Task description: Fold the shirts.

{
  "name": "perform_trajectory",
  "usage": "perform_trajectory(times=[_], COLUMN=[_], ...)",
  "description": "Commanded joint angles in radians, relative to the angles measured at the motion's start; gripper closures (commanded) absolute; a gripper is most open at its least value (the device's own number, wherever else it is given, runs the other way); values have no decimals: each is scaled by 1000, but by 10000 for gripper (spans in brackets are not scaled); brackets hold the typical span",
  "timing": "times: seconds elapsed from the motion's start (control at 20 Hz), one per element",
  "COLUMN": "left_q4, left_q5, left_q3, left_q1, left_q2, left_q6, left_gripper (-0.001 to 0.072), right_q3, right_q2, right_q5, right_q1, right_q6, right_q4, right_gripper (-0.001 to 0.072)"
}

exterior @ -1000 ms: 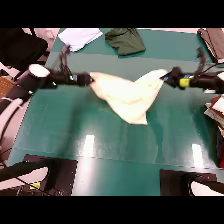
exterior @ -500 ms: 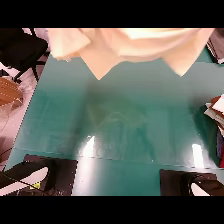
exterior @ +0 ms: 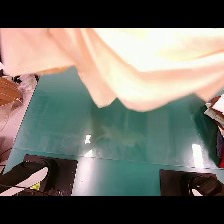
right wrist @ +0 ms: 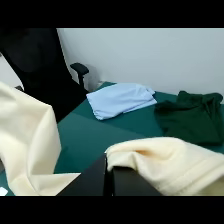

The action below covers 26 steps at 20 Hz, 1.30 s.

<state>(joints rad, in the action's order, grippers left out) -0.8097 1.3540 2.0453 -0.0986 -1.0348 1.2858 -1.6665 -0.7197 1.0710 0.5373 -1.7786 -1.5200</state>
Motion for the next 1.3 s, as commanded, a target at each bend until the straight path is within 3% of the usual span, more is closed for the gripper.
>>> perform_trajectory(times=[0.0,0.2,0.3,0.5,0.75,0.95,1.0,1.05,1.1,1.25], left_q4=[-91,-87,-90,-89,44,145,143,143,143,130], left_q5=[122,217,183,-241,-734,-816,-813,-811,-803,-706], left_q3=[19,-218,-442,-896,-1006,-908,-886,-865,-843,-768], left_q1=[0,0,0,0,0,0,0,1,2,29], left_q2=[56,53,53,-1,-320,-500,-513,-515,-515,-513], left_q6=[93,129,127,25,-145,-195,-203,-217,-204,-196], left_gripper=[678,678,678,678,677,676,656,333,101,98], right_q3=[76,305,388,515,384,200,165,139,122,193], right_q2=[41,-74,-158,-346,-694,-935,-962,-968,-955,-811], right_q5=[156,177,145,-238,-371,-291,-254,-219,-182,-98], right_q1=[162,137,42,-252,-488,-499,-499,-499,-500,-499], right_q6=[-259,-327,-313,-137,69,69,68,69,87,208], right_q4=[-303,-324,-269,30,297,299,299,298,298,370], right_gripper=[695,695,695,695,695,692,658,449,255,202])
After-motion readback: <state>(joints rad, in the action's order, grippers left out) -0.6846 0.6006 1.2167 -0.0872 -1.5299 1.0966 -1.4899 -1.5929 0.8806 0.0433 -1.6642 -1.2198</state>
